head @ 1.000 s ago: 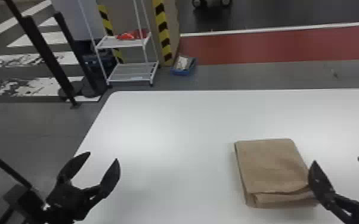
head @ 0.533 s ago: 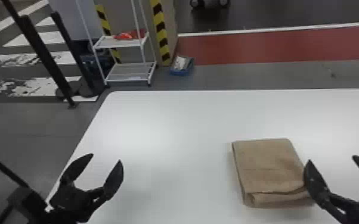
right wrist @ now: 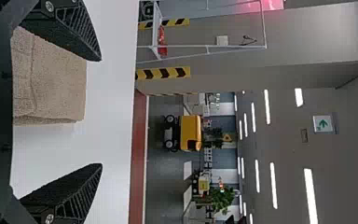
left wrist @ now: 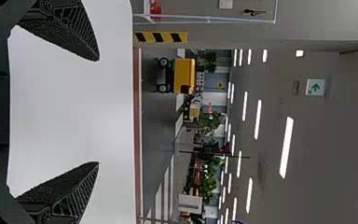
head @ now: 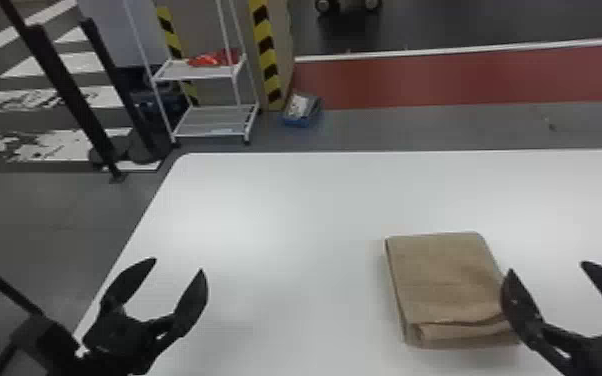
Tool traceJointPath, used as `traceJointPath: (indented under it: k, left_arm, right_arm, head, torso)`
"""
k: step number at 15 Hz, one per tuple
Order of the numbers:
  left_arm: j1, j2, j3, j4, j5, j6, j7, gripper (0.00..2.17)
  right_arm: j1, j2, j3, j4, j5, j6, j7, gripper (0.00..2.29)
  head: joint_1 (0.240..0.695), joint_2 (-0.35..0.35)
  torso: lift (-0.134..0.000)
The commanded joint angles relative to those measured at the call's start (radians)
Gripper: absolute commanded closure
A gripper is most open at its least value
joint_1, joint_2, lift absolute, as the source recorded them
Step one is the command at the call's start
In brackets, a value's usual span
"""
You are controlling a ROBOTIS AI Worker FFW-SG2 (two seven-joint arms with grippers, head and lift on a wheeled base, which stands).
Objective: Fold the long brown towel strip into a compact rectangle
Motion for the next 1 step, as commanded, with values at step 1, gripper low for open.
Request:
traceJointPath:
  k: [1]
  left_arm:
    - [0.002,-0.004,0.0,0.0,0.0,0.0,0.0,0.09]
  right_arm:
    - [0.0,0.005,0.0,0.0,0.002,0.0,0.0,0.08]
  head:
    - [0.695,0.192]
  torso:
    - [-0.12]
